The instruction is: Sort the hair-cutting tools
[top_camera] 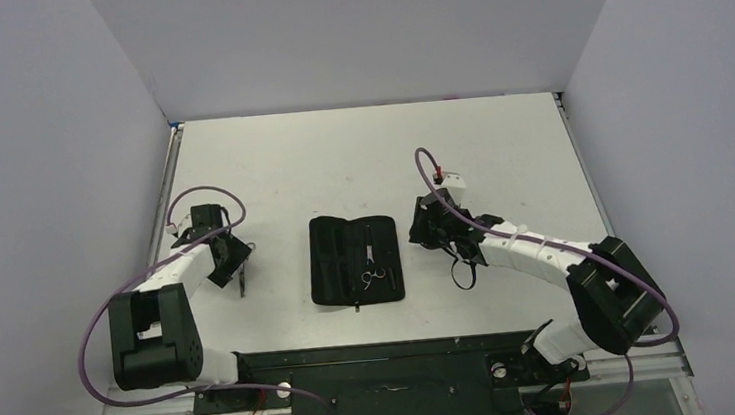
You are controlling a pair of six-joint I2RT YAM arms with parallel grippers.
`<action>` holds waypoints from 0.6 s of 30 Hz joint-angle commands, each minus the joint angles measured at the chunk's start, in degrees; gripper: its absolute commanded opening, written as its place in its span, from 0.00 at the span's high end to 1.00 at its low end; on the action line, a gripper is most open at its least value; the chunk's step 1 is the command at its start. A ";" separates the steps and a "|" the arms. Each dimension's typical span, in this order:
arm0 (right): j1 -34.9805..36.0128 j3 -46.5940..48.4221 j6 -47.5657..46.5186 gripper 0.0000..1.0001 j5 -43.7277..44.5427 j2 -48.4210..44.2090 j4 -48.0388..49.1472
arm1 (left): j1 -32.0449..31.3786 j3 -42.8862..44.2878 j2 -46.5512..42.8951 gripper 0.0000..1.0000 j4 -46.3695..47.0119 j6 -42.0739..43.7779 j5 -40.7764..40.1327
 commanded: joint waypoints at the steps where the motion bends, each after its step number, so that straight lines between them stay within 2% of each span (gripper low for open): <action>1: 0.16 -1.86 0.65 0.55 -1.76 -5.36 1.81 | 0.02 0.56 2.13 0.48 2.94 0.58 0.86; 10: 0.33 -3.83 0.36 0.58 -2.47 -11.92 -0.40 | -1.88 -4.60 1.06 0.61 4.16 -0.25 2.49; 14: 0.48 -5.07 0.51 0.59 -2.39 -13.14 -0.59 | -6.38 -5.53 0.43 0.66 3.17 -0.44 1.76; 18: 0.47 -6.43 0.59 0.60 -2.00 -14.83 -1.06 | -11.85 -3.85 -0.71 0.67 0.05 -0.92 -0.62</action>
